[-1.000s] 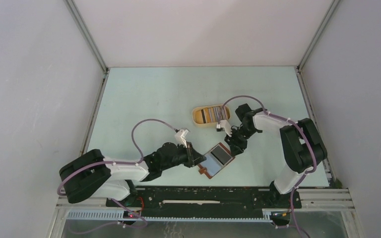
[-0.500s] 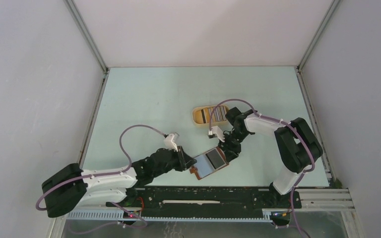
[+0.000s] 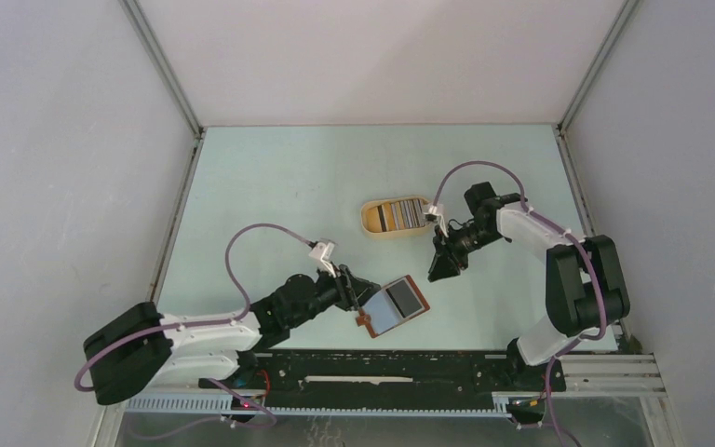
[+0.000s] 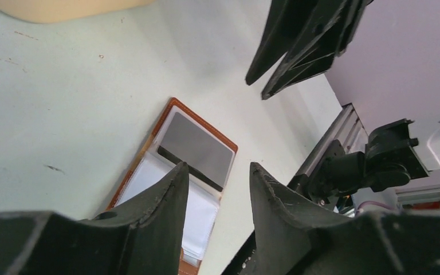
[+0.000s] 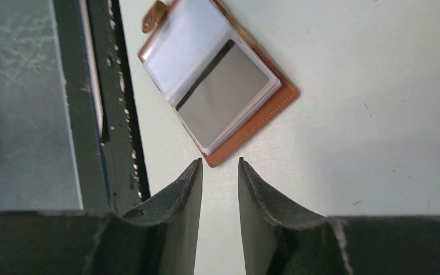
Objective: Put the credit cards into the card holder
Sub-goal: Pick up the credit card from the storage box.
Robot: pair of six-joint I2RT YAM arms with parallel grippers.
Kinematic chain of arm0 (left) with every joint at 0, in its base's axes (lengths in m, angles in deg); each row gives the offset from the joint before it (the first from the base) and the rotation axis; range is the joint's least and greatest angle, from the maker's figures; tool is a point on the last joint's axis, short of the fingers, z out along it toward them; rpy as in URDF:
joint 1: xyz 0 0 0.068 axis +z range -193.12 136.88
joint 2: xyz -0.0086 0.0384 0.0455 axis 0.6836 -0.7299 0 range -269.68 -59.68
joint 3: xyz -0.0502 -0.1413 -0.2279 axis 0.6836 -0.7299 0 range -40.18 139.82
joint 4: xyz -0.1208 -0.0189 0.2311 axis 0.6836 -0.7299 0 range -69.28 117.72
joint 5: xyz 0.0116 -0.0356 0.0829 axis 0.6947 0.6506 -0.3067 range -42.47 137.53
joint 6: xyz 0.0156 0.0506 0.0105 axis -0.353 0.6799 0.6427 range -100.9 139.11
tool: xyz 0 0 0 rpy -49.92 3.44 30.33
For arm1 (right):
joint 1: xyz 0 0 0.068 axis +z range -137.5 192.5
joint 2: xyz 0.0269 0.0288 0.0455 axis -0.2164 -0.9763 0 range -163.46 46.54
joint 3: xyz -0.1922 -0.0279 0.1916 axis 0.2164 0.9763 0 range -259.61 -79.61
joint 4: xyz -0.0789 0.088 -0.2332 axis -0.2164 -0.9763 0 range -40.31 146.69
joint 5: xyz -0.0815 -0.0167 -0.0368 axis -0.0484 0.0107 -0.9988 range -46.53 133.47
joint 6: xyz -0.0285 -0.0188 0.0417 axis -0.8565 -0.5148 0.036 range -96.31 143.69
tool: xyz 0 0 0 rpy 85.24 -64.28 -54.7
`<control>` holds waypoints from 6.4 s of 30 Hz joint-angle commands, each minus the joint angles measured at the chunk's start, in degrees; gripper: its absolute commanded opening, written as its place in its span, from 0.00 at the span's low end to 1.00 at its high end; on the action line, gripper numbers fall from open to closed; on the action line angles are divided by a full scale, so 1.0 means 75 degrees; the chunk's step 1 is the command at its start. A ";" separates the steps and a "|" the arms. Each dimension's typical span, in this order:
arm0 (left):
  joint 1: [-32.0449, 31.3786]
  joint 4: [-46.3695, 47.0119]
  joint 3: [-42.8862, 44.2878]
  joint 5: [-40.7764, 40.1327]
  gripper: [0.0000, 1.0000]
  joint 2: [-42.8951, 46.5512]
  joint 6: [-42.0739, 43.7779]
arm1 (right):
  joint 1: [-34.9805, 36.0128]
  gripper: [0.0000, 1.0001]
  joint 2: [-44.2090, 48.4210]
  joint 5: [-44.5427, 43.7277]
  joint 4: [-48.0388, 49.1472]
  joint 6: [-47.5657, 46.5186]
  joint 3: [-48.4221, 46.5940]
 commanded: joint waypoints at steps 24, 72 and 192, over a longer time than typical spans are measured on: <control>0.1811 -0.1657 0.1897 0.0318 0.48 0.0018 0.2644 | -0.0262 0.54 0.1317 -0.2192 0.1926 0.1944 -0.0498; 0.2186 0.1491 -0.0287 -0.0783 1.00 0.1374 0.2639 | 0.0278 0.98 -0.2651 -0.4322 0.3049 0.8563 -0.3634; 0.2184 0.1636 -0.0453 -0.0866 1.00 0.1500 0.2608 | -0.0975 0.30 -0.3601 -0.2222 0.2473 0.8455 -0.3906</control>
